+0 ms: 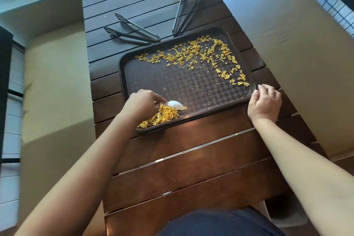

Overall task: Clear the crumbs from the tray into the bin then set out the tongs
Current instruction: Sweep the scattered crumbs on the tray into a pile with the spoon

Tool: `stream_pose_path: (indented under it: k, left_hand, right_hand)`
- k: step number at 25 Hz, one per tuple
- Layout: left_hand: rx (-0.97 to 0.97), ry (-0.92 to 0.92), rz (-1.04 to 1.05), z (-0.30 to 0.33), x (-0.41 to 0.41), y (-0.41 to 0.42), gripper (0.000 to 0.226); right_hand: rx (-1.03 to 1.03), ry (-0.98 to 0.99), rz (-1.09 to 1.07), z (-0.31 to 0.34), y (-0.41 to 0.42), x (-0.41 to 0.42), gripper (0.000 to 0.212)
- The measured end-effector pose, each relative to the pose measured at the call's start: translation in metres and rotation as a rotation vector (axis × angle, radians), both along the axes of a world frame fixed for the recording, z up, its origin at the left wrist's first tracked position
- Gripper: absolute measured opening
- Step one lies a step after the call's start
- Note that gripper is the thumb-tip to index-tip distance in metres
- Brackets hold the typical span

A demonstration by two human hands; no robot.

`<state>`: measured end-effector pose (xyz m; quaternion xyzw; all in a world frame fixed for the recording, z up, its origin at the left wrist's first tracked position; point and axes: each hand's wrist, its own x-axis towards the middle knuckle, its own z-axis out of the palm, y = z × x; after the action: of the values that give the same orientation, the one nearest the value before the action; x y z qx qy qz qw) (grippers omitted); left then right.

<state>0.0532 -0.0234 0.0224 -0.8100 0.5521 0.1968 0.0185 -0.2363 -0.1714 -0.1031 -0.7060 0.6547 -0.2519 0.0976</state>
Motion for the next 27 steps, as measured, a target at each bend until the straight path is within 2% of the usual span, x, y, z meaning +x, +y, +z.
stream_pose_path:
  k: [4,12,17,20,23,27]
  left_hand:
    - [-0.025,0.024,-0.039,-0.016,-0.018,-0.001,0.034]
    - [0.038,-0.086,0.107,-0.008,0.021,0.022,0.033]
    - [-0.059,0.087,0.137,-0.010,0.014,0.020,0.030]
    - [0.007,-0.025,0.070,-0.010,0.010,0.024,0.030]
    - [0.069,-0.110,0.097,-0.005,0.022,0.029,0.031]
    - [-0.065,0.086,0.239,-0.011,0.022,0.015,0.028]
  right_hand:
    - [0.000,-0.007,0.003,0.002,0.000,0.000,0.057]
    - [0.011,-0.008,-0.002,0.001,0.001,0.001,0.057]
    - [0.015,-0.007,0.000,0.001,0.000,0.000,0.057]
    - [0.007,-0.015,0.003,0.001,0.001,0.000,0.055]
    - [0.010,-0.007,0.004,0.002,0.002,0.000,0.056]
    - [0.011,-0.007,0.001,0.002,0.001,0.000,0.057]
